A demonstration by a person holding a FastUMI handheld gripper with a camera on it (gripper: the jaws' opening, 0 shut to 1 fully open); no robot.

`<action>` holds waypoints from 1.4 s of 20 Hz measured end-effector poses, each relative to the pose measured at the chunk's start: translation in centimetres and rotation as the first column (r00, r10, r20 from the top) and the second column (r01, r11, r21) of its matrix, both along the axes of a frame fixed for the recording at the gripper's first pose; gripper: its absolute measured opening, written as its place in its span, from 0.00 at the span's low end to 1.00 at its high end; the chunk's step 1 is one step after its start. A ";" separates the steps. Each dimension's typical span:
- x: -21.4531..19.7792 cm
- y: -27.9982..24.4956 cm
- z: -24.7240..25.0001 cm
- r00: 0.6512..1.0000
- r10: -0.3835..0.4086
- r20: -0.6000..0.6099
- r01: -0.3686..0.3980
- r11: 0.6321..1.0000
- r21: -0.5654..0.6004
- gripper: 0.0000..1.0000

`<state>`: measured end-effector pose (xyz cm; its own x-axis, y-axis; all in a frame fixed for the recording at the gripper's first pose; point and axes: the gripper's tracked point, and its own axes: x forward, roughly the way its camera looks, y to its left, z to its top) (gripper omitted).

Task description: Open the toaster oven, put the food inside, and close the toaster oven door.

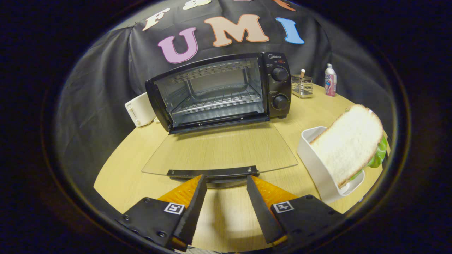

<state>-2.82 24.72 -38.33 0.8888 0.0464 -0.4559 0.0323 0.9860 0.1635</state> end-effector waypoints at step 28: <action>4.5 -2.1 8.1 0.968 0.240 0.080 -0.242 0.970 0.027 0.77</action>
<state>1.69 22.62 -30.26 0.8812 0.2786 -0.3820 -0.2193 0.9566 0.1917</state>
